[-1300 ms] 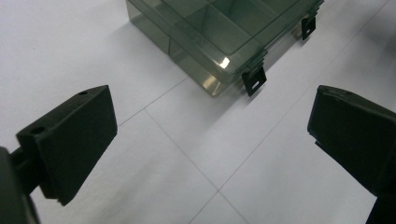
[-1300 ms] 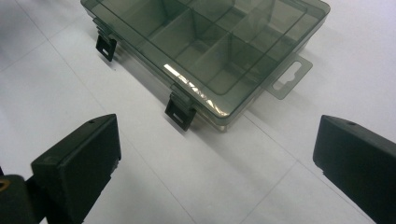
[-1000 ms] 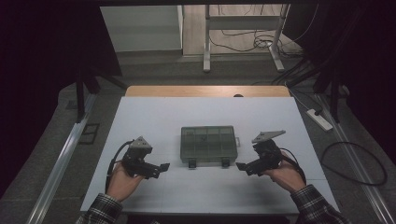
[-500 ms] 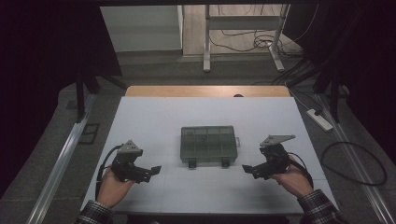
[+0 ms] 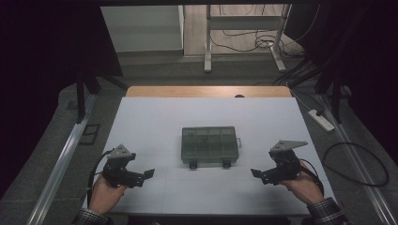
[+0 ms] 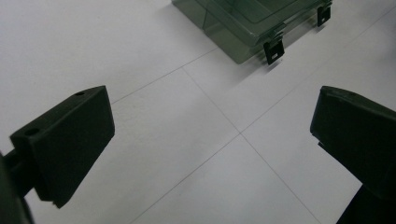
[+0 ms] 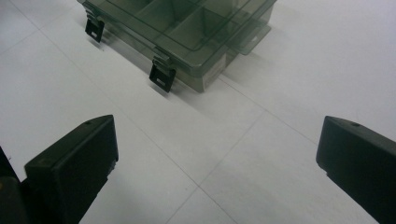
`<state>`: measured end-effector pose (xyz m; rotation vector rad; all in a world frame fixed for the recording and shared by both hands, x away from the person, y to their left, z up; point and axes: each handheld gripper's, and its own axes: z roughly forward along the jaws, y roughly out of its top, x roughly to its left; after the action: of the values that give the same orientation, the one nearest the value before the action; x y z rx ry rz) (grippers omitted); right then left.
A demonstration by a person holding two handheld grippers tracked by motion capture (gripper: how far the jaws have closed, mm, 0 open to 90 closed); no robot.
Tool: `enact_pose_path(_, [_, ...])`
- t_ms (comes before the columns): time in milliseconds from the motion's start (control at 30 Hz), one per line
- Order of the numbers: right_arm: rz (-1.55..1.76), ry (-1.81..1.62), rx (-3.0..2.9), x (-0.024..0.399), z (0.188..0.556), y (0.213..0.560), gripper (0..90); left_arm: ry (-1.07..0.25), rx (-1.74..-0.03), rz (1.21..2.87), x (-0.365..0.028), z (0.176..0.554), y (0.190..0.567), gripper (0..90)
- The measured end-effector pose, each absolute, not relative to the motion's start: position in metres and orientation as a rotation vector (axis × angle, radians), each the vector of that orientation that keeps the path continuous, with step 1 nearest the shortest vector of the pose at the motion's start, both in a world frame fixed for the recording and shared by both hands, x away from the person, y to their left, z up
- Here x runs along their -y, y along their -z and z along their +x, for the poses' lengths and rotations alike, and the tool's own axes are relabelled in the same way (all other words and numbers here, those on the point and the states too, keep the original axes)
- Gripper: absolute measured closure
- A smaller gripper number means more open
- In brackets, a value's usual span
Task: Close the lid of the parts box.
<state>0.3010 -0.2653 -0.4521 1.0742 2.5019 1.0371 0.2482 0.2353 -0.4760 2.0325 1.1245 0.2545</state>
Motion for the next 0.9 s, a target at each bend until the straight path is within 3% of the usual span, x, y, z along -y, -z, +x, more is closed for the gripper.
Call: enact_pose_path(900, [1.219,-0.993,-2.438,0.299,0.272,0.451,0.0,-0.289,-1.182,1.991,-0.254,0.221,0.473,0.0])
